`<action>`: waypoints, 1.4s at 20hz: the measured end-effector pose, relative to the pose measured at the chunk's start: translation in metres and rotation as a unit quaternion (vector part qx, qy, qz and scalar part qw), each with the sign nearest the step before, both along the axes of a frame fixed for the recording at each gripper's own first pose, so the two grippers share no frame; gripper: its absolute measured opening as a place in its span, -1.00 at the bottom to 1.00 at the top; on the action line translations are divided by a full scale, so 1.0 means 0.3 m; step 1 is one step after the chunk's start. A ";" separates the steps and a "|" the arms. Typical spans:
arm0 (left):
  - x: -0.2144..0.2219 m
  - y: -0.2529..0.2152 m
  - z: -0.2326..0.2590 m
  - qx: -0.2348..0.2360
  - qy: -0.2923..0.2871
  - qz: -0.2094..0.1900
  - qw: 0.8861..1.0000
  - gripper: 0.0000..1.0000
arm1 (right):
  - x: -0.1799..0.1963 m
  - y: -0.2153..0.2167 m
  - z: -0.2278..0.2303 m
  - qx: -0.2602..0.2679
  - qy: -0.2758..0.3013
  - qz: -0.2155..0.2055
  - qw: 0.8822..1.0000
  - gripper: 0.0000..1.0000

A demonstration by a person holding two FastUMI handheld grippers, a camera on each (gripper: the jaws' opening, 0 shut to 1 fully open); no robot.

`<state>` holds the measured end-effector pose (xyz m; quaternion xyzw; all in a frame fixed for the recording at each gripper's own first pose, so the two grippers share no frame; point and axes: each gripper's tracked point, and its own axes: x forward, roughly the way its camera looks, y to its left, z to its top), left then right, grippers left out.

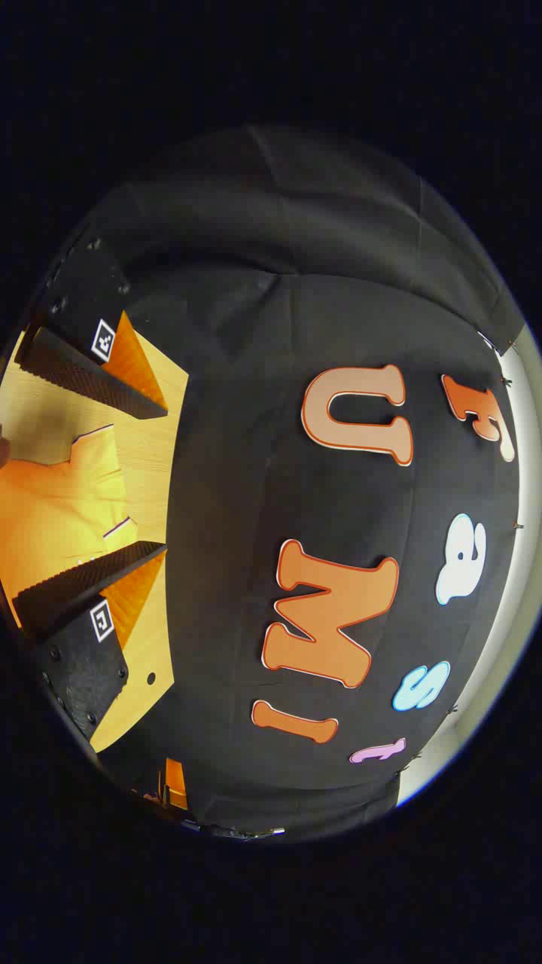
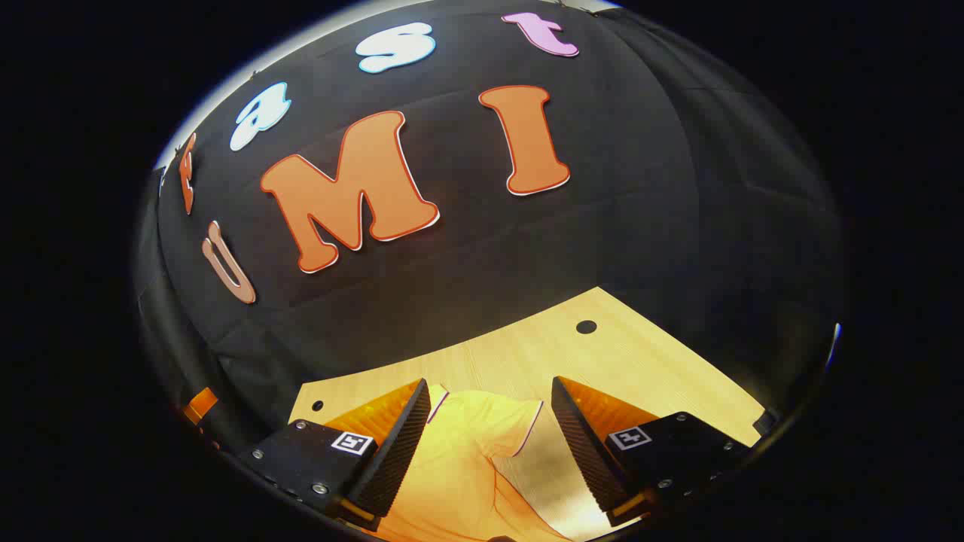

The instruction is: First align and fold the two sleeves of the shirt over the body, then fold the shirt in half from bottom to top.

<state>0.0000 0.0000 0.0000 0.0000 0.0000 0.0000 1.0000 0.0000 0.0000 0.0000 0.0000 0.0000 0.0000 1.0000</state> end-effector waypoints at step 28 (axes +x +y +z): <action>-0.024 0.041 0.092 -0.003 -0.073 -0.002 0.997 0.96 | 0.036 0.174 0.041 -0.139 -0.061 0.022 0.988 0.94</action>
